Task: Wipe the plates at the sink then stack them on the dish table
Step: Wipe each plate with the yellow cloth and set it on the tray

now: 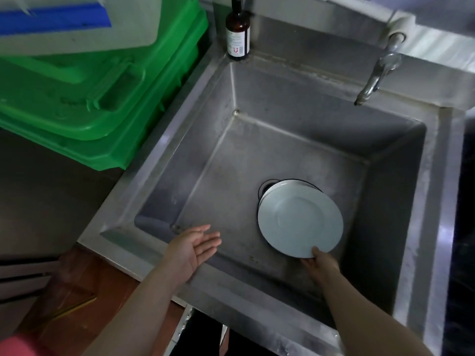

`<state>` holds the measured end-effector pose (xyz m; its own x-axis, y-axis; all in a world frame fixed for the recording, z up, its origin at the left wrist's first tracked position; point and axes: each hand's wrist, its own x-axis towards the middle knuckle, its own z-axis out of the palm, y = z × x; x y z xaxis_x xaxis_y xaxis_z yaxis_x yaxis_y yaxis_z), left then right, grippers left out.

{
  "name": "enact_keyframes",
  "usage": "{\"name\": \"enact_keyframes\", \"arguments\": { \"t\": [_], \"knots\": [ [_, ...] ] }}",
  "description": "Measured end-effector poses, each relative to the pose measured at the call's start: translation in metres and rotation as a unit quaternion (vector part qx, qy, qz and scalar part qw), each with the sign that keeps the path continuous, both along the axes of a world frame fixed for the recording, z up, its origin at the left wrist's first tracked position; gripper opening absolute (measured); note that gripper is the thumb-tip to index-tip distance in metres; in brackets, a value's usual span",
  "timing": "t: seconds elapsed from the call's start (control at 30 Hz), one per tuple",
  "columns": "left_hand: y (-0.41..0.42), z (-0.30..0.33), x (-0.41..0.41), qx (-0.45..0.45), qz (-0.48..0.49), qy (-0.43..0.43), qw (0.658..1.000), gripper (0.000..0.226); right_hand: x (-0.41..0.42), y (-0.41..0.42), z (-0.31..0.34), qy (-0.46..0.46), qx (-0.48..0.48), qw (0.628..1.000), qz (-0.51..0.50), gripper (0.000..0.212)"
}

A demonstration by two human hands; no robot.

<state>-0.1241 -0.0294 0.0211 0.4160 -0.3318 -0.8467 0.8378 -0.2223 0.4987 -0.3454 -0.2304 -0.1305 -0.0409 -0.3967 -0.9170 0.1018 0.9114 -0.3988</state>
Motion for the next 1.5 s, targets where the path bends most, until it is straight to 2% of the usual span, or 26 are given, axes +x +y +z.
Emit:
{"name": "enact_keyframes", "arguments": {
  "t": [0.2,0.3,0.43,0.53,0.63,0.77,0.87,0.93,1.0,1.07,1.17,1.27,1.33,1.43,1.5],
  "knots": [
    [0.001,-0.002,0.017,-0.027,-0.013,0.013,0.999,0.024,-0.015,0.006,0.029,0.022,-0.043,0.998,0.026,0.045],
    [-0.006,-0.001,0.034,-0.038,-0.037,0.01,0.999,0.017,-0.009,0.01,0.058,0.021,-0.087,0.995,0.041,0.034],
    [-0.021,0.001,0.059,-0.044,-0.125,-0.025,0.991,0.017,0.006,0.021,0.105,0.001,-0.147,0.988,0.036,0.017],
    [-0.033,0.006,0.078,-0.058,-0.183,-0.072,0.979,0.016,0.018,0.026,0.144,-0.022,-0.223,0.973,0.048,0.018],
    [-0.051,0.017,0.094,-0.065,-0.242,-0.145,0.957,0.022,0.028,0.027,0.187,-0.029,-0.32,0.944,0.079,0.022],
    [-0.081,0.04,0.112,-0.072,-0.31,-0.263,0.911,0.049,0.041,0.027,0.246,-0.005,-0.442,0.888,0.125,0.024],
    [-0.102,0.067,0.122,-0.101,-0.357,-0.316,0.873,0.065,0.047,0.031,0.288,0.018,-0.515,0.844,0.147,0.027],
    [-0.115,0.088,0.125,-0.135,-0.362,-0.335,0.859,0.053,0.05,0.033,0.31,0.037,-0.554,0.816,0.162,0.024],
    [-0.126,0.108,0.124,-0.169,-0.351,-0.357,0.849,0.025,0.049,0.035,0.327,0.052,-0.583,0.794,0.167,0.012],
    [-0.131,0.123,0.121,-0.19,-0.332,-0.378,0.843,0.011,0.048,0.037,0.339,0.077,-0.613,0.765,0.18,0.009],
    [-0.129,0.135,0.118,-0.207,-0.303,-0.406,0.837,0.01,0.045,0.045,0.354,0.121,-0.655,0.718,0.202,0.007],
    [-0.12,0.143,0.118,-0.199,-0.274,-0.47,0.815,0.009,0.042,0.048,0.355,0.167,-0.675,0.69,0.2,0.009],
    [-0.113,0.15,0.117,-0.206,-0.253,-0.496,0.804,0.01,0.04,0.048,0.352,0.188,-0.68,0.68,0.199,0.01],
    [-0.104,0.157,0.115,-0.235,-0.239,-0.531,0.778,0.014,0.038,0.05,0.346,0.209,-0.689,0.666,0.193,0.025],
    [-0.098,0.159,0.115,-0.251,-0.235,-0.56,0.754,0.018,0.038,0.051,0.343,0.217,-0.682,0.673,0.186,0.033]
  ]
}}
